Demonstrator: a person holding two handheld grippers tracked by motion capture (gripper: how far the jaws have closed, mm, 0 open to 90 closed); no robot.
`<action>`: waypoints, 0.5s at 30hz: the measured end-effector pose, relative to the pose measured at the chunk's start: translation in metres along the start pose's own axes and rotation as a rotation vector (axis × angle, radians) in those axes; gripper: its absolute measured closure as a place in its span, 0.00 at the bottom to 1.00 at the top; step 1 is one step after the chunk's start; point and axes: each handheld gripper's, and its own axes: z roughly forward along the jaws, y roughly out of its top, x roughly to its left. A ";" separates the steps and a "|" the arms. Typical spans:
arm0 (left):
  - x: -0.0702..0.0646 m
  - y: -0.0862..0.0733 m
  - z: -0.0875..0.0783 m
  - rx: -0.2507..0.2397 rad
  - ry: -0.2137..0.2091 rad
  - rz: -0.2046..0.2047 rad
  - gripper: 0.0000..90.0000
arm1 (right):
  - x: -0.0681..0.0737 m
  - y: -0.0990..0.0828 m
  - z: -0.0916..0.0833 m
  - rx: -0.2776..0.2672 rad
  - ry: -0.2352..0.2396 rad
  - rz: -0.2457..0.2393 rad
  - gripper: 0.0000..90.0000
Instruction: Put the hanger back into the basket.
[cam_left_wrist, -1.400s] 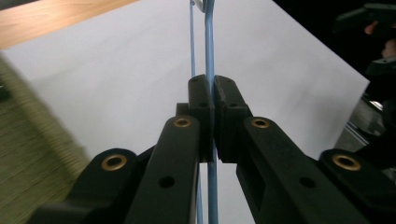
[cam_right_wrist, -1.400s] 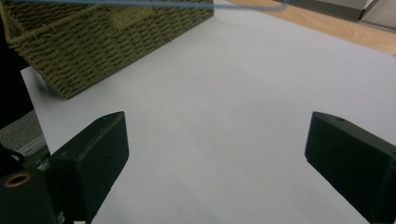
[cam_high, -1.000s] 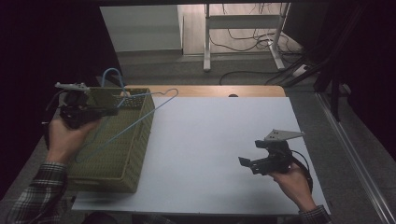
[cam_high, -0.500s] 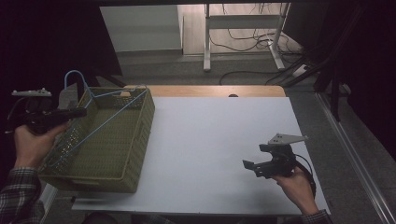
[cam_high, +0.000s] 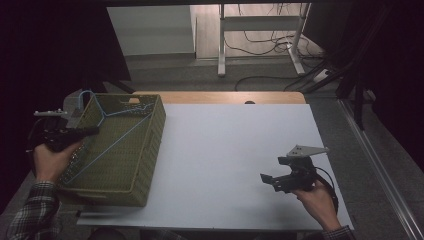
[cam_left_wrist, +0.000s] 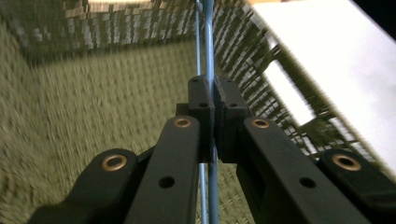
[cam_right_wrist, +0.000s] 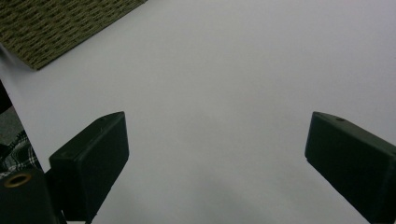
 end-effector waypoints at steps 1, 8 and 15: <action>0.000 0.000 0.000 0.000 0.000 0.000 0.97 | 0.000 0.000 0.000 0.000 0.000 0.000 0.06; 0.007 -0.012 0.022 0.152 0.113 -0.027 0.96 | -0.003 -0.013 -0.002 0.000 -0.010 -0.003 0.05; -0.001 -0.012 0.017 0.148 0.231 -0.002 0.64 | -0.005 -0.020 -0.003 -0.005 -0.015 0.020 0.03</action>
